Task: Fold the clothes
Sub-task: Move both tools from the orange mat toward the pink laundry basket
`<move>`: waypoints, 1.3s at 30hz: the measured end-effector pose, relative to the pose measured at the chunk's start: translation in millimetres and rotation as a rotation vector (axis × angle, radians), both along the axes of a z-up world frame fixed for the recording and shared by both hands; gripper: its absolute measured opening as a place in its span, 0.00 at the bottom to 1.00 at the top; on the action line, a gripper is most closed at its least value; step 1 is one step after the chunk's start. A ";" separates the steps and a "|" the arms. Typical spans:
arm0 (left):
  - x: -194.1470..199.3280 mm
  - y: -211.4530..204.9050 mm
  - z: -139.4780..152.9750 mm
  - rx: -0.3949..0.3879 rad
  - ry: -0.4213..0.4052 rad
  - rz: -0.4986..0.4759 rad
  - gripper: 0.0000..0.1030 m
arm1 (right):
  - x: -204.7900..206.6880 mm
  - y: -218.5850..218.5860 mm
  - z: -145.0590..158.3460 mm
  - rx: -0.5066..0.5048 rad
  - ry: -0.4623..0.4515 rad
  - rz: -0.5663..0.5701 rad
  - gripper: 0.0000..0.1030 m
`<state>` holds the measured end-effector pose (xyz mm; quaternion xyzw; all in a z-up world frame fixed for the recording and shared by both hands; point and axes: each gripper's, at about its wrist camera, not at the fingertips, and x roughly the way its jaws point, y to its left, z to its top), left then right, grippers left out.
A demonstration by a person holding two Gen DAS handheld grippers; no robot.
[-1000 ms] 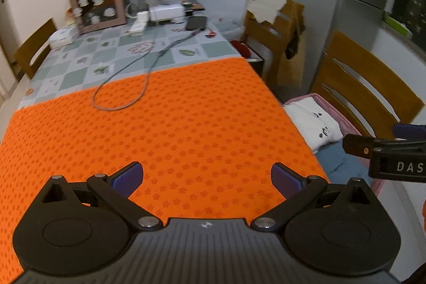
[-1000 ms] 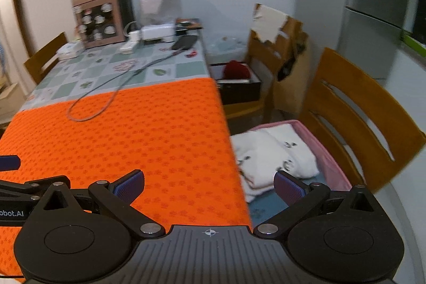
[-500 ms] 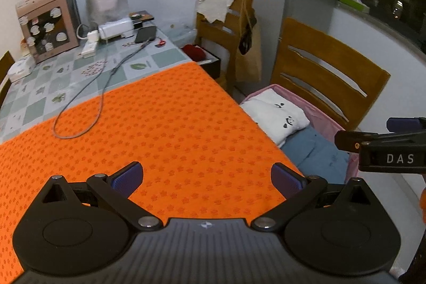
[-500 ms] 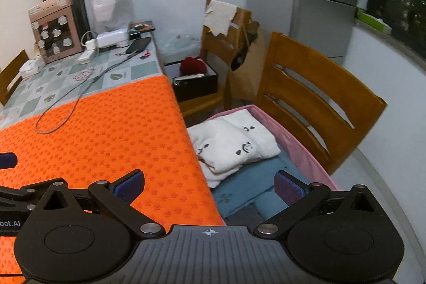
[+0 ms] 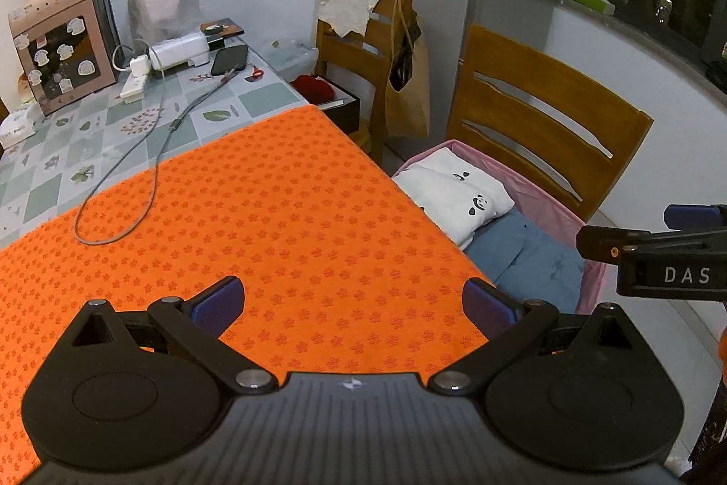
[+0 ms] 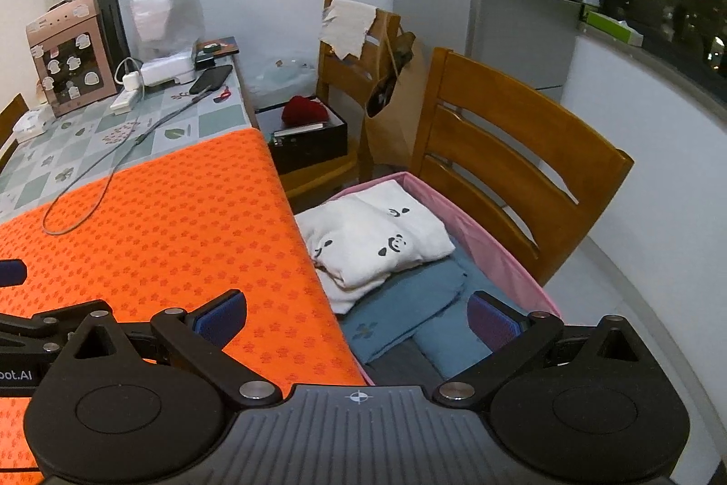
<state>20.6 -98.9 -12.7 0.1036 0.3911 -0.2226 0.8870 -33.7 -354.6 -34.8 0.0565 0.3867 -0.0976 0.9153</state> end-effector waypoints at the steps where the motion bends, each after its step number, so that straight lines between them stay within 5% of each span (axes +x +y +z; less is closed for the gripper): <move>1: 0.9 0.3 -0.3 0.000 0.003 -0.001 1.00 | 0.6 0.2 0.0 0.000 0.002 -0.003 1.00; 39: 16.4 0.1 -9.9 0.003 0.018 0.032 1.00 | 8.9 36.0 -0.6 -0.014 0.027 -0.040 1.00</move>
